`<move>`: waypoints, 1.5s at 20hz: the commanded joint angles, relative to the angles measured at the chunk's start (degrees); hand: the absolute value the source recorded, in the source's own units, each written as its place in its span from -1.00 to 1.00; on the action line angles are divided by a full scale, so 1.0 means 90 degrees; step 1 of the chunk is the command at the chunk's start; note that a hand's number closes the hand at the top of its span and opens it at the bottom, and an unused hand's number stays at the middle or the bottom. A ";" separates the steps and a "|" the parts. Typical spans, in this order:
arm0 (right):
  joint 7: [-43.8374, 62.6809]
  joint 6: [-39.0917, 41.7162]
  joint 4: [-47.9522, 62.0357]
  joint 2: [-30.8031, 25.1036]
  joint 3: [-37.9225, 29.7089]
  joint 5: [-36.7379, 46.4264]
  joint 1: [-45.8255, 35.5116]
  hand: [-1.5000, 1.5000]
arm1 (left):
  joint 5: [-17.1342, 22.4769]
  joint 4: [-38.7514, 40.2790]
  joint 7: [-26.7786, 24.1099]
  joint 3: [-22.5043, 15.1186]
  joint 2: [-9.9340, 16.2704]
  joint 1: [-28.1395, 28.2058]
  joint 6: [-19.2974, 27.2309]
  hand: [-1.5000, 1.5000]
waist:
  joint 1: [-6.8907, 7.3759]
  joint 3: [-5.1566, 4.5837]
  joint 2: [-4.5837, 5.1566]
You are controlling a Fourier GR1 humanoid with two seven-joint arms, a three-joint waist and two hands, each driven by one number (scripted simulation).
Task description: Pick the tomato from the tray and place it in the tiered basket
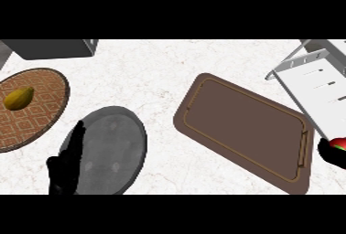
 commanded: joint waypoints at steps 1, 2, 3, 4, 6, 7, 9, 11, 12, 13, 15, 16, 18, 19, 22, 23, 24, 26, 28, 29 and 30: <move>0.1248 -0.0018 -0.1606 -0.0058 -0.0579 0.0482 -0.0171 1.00 | 0.0016 0.0121 0.0191 0.0002 0.0014 0.0154 -0.0013 0.00 | 0.0069 -0.0060 0.0033; 0.1342 0.0154 -0.2018 -0.0048 -0.0455 0.0802 -0.0087 1.00 | 0.0123 0.0245 -0.0001 0.0002 0.0001 0.0130 -0.0197 0.00 | 0.0118 -0.0063 0.0059; 0.1411 0.0595 -0.2442 -0.0227 -0.0387 0.0988 -0.0054 1.00 | 0.0127 0.0266 0.0001 0.0034 0.0025 0.0259 -0.0183 0.00 | 0.0167 -0.0067 0.0062; 0.1412 0.0814 -0.2664 -0.0326 -0.0527 0.1114 0.0072 1.00 | 0.0130 0.0310 0.0282 0.0149 0.0148 -0.0199 -0.0221 0.00 | 0.0167 -0.0052 0.0094; 0.1649 0.1605 -0.3090 -0.0761 -0.0883 0.0991 -0.0322 1.00 | 0.0035 0.0297 0.0096 -0.0081 -0.0026 0.0040 -0.0189 0.00 | 0.0250 -0.0064 0.0099; 0.1742 0.1875 -0.3441 -0.0660 -0.0670 0.1128 -0.0143 1.00 | 0.0120 0.0372 0.0270 0.0050 0.0089 -0.0303 -0.0308 0.00 | 0.0244 -0.0057 0.0112; 0.1974 0.2284 -0.3446 -0.0861 -0.0921 0.0871 -0.0670 1.00 | -0.0025 0.0365 0.0311 -0.0063 -0.0066 -0.0400 -0.0135 0.00 | 0.0300 -0.0057 0.0120; 0.1799 0.2522 -0.3055 -0.1205 -0.1385 0.0545 -0.1061 1.00 | -0.0046 0.0453 -0.0056 -0.0097 -0.0040 -0.0038 -0.0241 0.00 | 0.0358 -0.0050 0.0119; 0.1984 0.2535 -0.3213 -0.0930 -0.0993 0.0890 -0.0948 1.00 | -0.0054 0.0727 0.0091 -0.0032 -0.0068 -0.0362 -0.0215 0.00 | 0.0324 -0.0053 0.0131; 0.2000 0.2789 -0.3115 -0.1174 -0.1332 0.0676 -0.1210 1.00 | 0.0026 0.0141 0.0198 -0.0088 0.0022 0.0004 -0.0284 0.00 | 0.0386 -0.0050 0.0103; 0.1919 0.2874 -0.2392 -0.1443 -0.1665 0.0451 -0.1997 1.00 | -0.0019 0.0314 0.0305 -0.0136 -0.0047 -0.0286 -0.0292 0.00 | 0.0423 -0.0052 0.0125; 0.1866 0.2988 -0.2376 -0.1492 -0.1735 0.0394 -0.2111 1.00 | -0.0027 0.0569 0.0107 -0.0079 -0.0116 -0.0227 -0.0236 0.00 | 0.0400 -0.0055 0.0125; 0.1808 0.2972 -0.1785 -0.1526 -0.1725 0.0540 -0.2542 1.00 | -0.0064 0.0116 0.0292 -0.0185 -0.0042 -0.0127 -0.0282 0.00 | 0.0510 -0.0046 0.0131; 0.1605 0.2977 -0.1666 -0.1557 -0.1881 0.0430 -0.2546 1.00 | 0.0032 0.0680 -0.0087 0.0007 -0.0063 -0.0261 -0.0365 0.00 | 0.0432 -0.0050 0.0144; 0.1449 0.2993 -0.0964 -0.1735 -0.2186 0.0479 -0.3021 1.00 | -0.0201 0.0445 0.0190 -0.0144 -0.0061 -0.0388 -0.0203 0.00 | 0.0474 -0.0043 0.0151; 0.1308 0.3035 -0.0828 -0.1828 -0.2398 0.0371 -0.3145 1.00 | 0.0019 0.0234 0.0068 -0.0080 0.0037 -0.0039 -0.0422 0.00 | 0.0501 -0.0040 0.0133; 0.1216 0.2947 -0.0519 -0.1799 -0.2219 0.0541 -0.3245 1.00 | -0.0072 0.0632 0.0114 -0.0029 -0.0068 -0.0462 -0.0296 0.00 | 0.0487 -0.0041 0.0167; 0.1043 0.3177 -0.0099 -0.2088 -0.2558 0.0262 -0.3781 1.00 | -0.0018 0.0487 0.0082 -0.0104 -0.0101 -0.0290 -0.0372 0.00 | 0.0484 -0.0040 0.0145; 0.0768 0.2949 0.0159 -0.1927 -0.2380 0.0511 -0.3636 1.00 | -0.0287 0.0425 0.0232 -0.0286 -0.0307 -0.0266 -0.0054 0.00 | 0.0479 -0.0030 0.0151; 0.0480 0.2846 0.0596 -0.2001 -0.2561 0.0376 -0.3770 1.00 | -0.0180 0.0353 0.0120 -0.0227 -0.0210 -0.0274 -0.0249 0.00 | 0.0486 -0.0028 0.0152; 0.0202 0.2781 0.0988 -0.2163 -0.2695 0.0314 -0.3909 1.00 | -0.0254 0.0612 0.0145 -0.0205 -0.0287 -0.0429 -0.0146 0.00 | 0.0472 -0.0028 0.0162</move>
